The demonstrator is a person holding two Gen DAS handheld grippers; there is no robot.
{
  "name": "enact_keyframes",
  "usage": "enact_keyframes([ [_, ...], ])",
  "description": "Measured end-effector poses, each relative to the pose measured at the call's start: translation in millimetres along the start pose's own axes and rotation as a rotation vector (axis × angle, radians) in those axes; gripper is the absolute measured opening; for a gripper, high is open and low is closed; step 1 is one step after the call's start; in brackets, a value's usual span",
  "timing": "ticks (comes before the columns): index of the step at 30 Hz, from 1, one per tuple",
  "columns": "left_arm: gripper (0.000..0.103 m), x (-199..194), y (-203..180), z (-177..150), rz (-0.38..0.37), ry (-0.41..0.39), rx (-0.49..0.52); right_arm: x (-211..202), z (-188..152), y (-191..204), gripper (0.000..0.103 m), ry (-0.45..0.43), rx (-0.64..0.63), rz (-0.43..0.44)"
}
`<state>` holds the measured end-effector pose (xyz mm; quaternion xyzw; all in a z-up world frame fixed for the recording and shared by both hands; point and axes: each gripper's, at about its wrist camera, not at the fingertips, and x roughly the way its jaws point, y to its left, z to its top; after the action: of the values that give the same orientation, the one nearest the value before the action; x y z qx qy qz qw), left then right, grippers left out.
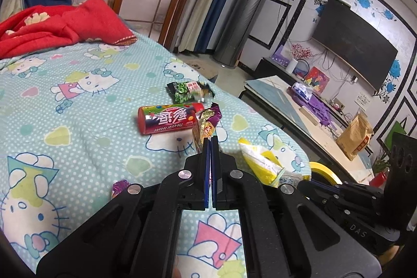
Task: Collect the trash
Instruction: 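Carry the candy wrapper and yellow chip bag over the yellow bin with both grippers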
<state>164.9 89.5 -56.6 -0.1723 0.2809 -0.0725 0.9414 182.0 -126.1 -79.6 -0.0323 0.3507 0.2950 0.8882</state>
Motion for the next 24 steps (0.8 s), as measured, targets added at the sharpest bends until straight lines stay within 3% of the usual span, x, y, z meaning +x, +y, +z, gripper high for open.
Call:
enact_keyframes([
  [24, 0.0, -33.3, -47.6, 0.1, -0.098, -0.047, 0.077, -38.0, 15.8, -12.8, 0.003, -0.096, 0.032, -0.001],
])
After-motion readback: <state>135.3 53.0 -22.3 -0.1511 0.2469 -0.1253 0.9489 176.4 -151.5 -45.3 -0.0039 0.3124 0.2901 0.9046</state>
